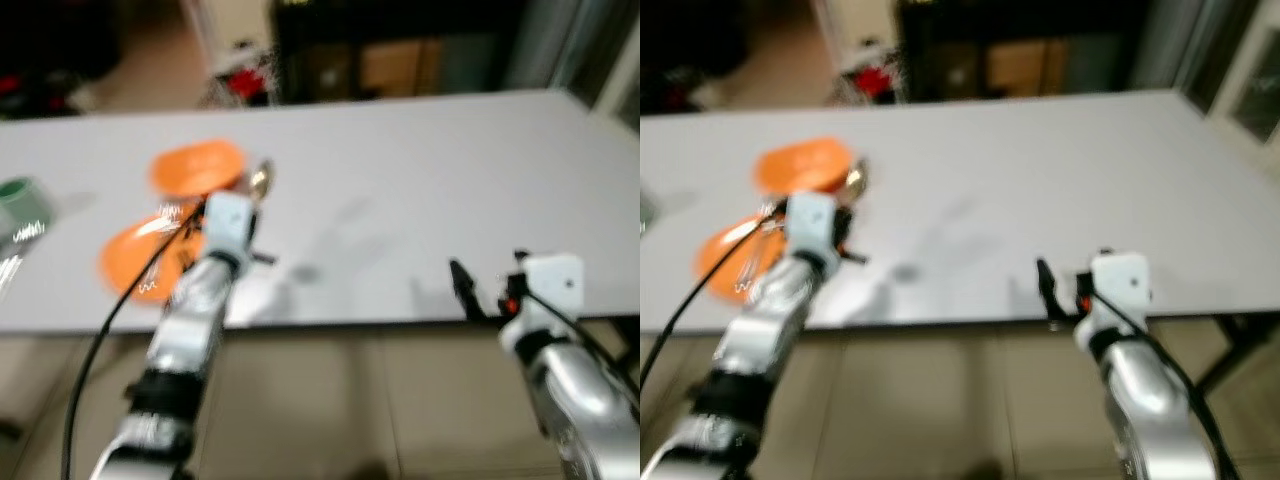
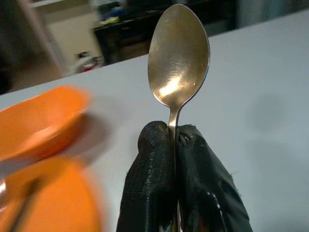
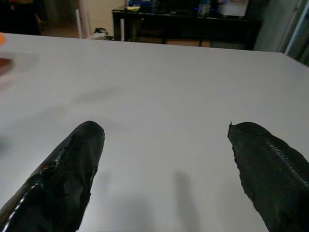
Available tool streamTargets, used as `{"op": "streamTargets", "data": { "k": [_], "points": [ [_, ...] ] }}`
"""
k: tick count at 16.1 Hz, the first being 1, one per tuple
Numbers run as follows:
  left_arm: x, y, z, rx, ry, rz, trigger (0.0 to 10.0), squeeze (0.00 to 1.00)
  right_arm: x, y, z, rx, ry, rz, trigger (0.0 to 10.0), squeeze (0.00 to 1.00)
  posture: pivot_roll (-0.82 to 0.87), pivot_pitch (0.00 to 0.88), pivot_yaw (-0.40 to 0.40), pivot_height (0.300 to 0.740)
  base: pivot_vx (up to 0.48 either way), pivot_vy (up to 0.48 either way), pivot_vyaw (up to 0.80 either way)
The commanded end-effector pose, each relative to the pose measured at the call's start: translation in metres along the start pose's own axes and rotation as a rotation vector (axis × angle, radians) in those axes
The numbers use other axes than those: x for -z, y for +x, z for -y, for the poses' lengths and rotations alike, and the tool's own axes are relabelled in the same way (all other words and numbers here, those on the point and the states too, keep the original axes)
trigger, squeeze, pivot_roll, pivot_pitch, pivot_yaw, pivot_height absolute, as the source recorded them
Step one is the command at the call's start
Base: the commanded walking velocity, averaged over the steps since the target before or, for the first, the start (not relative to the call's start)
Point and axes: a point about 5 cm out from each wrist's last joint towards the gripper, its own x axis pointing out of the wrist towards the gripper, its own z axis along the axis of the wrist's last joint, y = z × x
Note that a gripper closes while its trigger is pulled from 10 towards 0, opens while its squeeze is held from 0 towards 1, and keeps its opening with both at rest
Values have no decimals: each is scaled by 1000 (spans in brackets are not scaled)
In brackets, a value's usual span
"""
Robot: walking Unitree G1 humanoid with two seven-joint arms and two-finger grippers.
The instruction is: Setting the table
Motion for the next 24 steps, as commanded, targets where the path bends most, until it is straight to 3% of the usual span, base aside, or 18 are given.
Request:
{"op": "streamTargets", "data": {
  "k": [1, 7, 8, 10, 12, 14, 17, 24],
  "points": [
    [0, -1, -13, -67, 23, -22, 10000, 0, -3, 0, -5, -35, 17, 6, 10000, 0, -141, 0, 109, 740, 0, 0, 0],
    [-2, -14, -52, -303, 166, -93, 10000, 0, -5, -1, -16, -167, 41, 16, 10000, 0, -98, 0, 80, 740, 0, 0, 0],
    [-3, -14, -56, -307, 179, -113, 10000, 0, -5, -2, -17, -195, 53, 15, 10000, 0, -93, 0, 76, 740, 0, 0, 0],
    [3, -1, -61, -273, 239, -206, 10000, 0, -11, -4, -26, -350, 77, 13, 10000, 0, -103, 0, 75, 740, 0, 0, 0],
    [7, 3, -63, -258, 243, -259, 10000, 0, -12, -9, -30, -420, 90, 5, 10000, 0, -110, 0, 80, 740, 0, 0, 0],
    [14, 15, -64, -216, 229, -371, 10000, 0, -13, -17, -38, -591, 63, -39, 10000, 0, -133, 0, 101, 740, 0, 0, 0],
    [23, 20, -62, -174, 266, -468, 10000, 0, -15, -20, -39, -657, 42, -56, 10000, 0, -144, 0, 109, 740, 0, 0, 0],
    [27, 28, -67, -223, 280, -503, 10000, 0, -23, -27, -38, -764, -7, -70, 10000, 0, -159, 0, 95, 740, 0, 0, 0]
  ]
}}
